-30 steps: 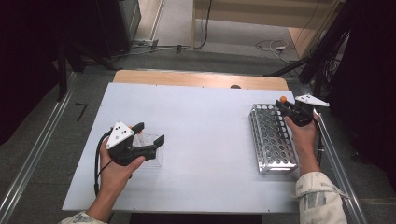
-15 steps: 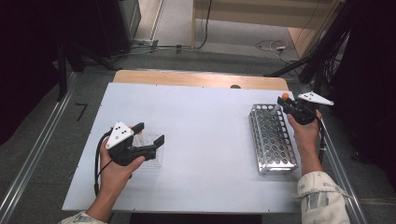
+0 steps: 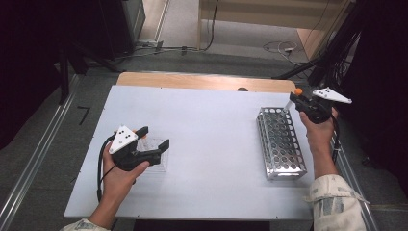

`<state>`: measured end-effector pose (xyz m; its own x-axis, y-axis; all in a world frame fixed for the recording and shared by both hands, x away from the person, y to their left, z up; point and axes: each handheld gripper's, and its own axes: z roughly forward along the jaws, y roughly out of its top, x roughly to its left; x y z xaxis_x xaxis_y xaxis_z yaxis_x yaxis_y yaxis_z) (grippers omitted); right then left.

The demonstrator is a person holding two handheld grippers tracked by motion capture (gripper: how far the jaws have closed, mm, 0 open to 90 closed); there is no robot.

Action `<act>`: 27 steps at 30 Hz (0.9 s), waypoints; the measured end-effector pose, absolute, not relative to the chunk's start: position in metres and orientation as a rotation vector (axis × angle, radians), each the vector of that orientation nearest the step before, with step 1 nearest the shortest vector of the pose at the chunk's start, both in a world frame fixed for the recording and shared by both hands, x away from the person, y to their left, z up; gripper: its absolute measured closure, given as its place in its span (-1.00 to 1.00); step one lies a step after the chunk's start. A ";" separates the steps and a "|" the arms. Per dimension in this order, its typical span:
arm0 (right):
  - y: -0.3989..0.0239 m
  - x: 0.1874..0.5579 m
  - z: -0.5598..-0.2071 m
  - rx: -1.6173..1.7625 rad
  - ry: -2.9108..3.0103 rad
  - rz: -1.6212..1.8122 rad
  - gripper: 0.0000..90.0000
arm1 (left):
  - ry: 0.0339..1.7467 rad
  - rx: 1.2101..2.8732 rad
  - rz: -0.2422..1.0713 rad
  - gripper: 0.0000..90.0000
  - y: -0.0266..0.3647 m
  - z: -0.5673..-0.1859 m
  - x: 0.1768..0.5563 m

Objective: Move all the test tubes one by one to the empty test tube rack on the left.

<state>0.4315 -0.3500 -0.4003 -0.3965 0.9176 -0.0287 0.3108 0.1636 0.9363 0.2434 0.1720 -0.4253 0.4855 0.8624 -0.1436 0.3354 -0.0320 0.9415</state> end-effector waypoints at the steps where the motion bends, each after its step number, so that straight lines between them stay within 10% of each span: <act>1: -0.350 0.431 -0.398 1.159 1.812 1.233 0.60 | 1.057 1.606 0.585 -0.67 0.172 -0.425 0.243; 27: -0.284 0.388 -0.378 0.994 1.990 1.339 0.60 | 1.052 1.595 0.586 -0.67 0.171 -0.422 0.241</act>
